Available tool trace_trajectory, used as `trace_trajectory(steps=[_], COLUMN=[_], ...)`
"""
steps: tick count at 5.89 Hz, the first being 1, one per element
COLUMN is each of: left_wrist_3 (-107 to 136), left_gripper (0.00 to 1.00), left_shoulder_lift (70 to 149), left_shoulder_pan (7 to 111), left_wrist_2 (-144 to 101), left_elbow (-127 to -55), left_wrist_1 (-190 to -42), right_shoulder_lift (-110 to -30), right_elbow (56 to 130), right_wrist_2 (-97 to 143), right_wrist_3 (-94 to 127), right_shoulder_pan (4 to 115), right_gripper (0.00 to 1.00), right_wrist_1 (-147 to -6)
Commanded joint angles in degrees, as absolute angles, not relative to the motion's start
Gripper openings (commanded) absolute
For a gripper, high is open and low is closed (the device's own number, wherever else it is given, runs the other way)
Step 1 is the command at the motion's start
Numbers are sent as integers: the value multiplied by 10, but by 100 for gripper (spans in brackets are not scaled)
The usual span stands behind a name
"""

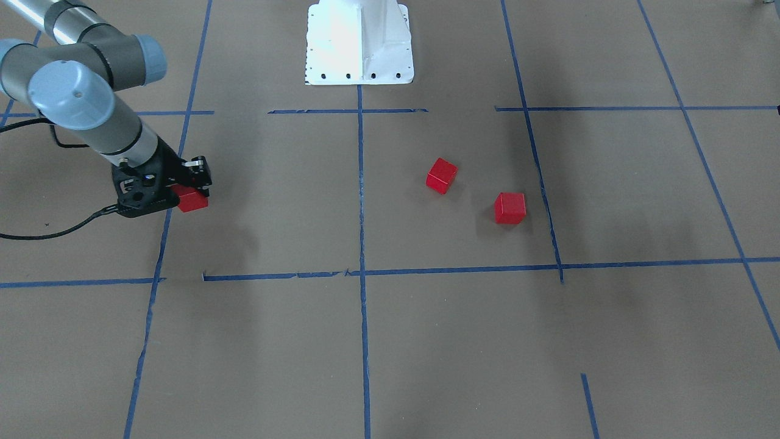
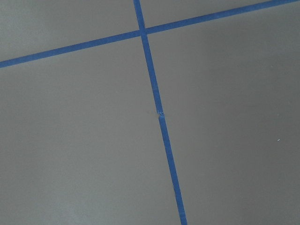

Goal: Form red blocks into L shape at center
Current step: 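Lift the red cube and carry it to the table center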

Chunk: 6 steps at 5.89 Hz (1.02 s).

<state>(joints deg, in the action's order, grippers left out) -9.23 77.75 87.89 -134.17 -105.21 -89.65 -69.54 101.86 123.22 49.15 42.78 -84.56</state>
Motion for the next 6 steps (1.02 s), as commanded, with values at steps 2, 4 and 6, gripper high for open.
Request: trace_trajectory(steps=[2,4,6], left_wrist_3=[-92,-92,-92], left_gripper=[100,100,100], left_shoulder_lift=[780,780,780], left_shoulder_pan=[879,879,879], left_wrist_2=[-1342,-1342,-1342], left_elbow=[-1053,-1053,-1053], left_wrist_1=[-896,-896,-896], right_shoulder_lift=[-491,-399,-388], right_elbow=[938,834,778], right_wrist_2=[1144,1084,1075], right_wrist_3=[681,737,757], right_shoulder_pan=[330,276,258], right_gripper=[1,1,1], right_wrist_1=[-948,-943,-863])
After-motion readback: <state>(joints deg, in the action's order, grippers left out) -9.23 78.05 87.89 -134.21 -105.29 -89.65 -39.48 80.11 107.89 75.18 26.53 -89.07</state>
